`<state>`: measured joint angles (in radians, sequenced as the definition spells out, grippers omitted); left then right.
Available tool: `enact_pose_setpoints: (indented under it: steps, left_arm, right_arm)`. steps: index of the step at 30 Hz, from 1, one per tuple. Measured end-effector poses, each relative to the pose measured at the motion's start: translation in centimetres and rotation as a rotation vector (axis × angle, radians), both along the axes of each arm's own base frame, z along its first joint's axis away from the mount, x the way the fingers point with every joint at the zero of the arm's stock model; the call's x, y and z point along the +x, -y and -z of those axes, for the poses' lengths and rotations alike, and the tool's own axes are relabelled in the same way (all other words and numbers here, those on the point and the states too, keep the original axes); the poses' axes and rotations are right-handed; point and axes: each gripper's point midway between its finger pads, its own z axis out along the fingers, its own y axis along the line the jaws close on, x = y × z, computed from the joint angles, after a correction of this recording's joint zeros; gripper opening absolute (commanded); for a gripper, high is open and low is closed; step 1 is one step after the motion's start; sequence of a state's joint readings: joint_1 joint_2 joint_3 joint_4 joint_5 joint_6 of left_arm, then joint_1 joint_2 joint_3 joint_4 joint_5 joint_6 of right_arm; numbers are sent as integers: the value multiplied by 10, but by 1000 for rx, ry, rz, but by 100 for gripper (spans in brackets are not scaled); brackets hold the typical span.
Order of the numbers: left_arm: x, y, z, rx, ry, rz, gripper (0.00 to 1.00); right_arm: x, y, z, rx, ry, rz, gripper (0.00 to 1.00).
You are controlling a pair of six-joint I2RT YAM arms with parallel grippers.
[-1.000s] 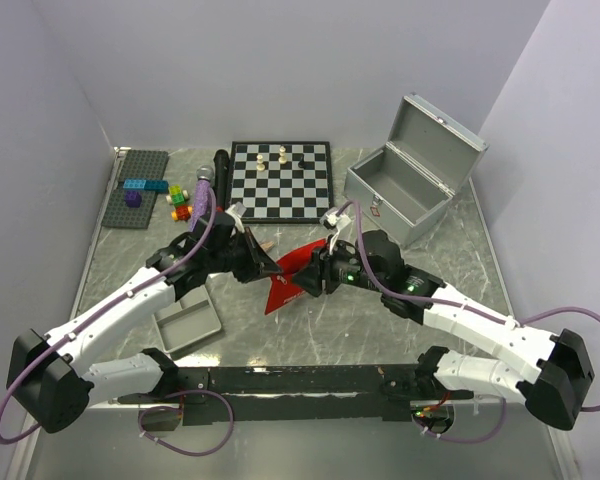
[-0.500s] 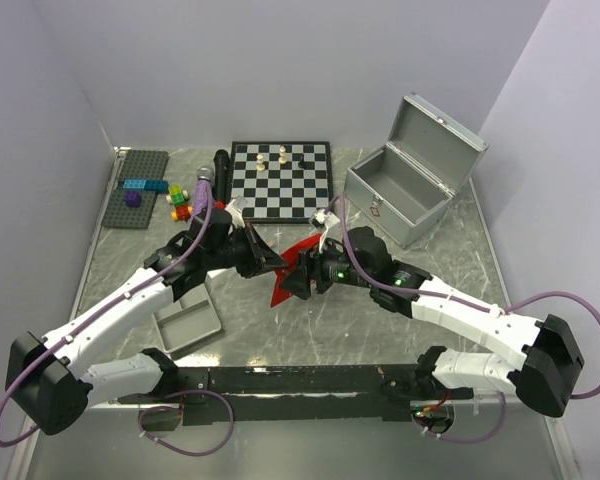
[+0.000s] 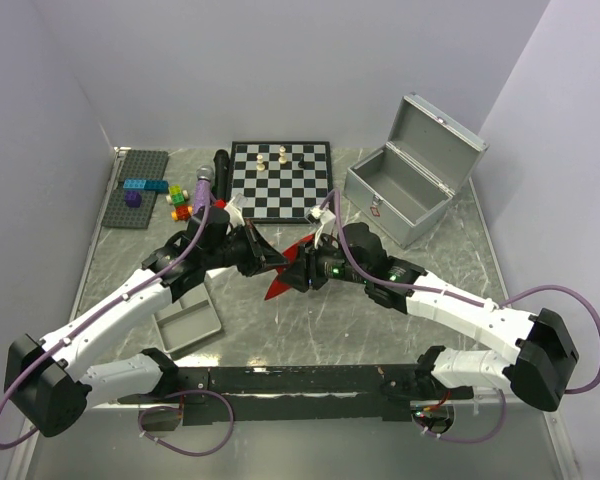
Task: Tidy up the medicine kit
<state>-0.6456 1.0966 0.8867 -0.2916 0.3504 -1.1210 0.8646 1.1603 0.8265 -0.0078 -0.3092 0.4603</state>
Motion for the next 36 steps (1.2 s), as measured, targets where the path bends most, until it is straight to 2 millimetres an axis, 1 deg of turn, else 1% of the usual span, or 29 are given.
enact_pose_setpoints:
  steps: [9, 18, 28, 29, 32, 34, 36]
  left_arm:
    - [2, 0, -2, -4, 10, -7, 1]
    - [2, 1, -2, -4, 16, -1, 1]
    - [0, 6, -11, -27, 46, 15, 1]
    - [-1, 6, -11, -28, 46, 16, 1]
    - [-1, 7, -11, -28, 46, 20, 1]
    - [-2, 7, -11, -29, 45, 22, 1]
    - [-2, 7, -11, -27, 44, 22, 1]
  right_arm:
    - [-2, -3, -5, 21, -5, -8, 0]
    - [-2, 4, -6, -3, 17, 13, 0]
    - [-5, 13, -14, 2, 55, 27, 0]
    - [-5, 13, -14, 2, 58, 26, 2]
    - [-6, 13, -14, 4, 64, 21, 13]
    - [-7, 13, -15, 4, 67, 16, 16]
    - [-7, 13, -15, 4, 69, 12, 17]
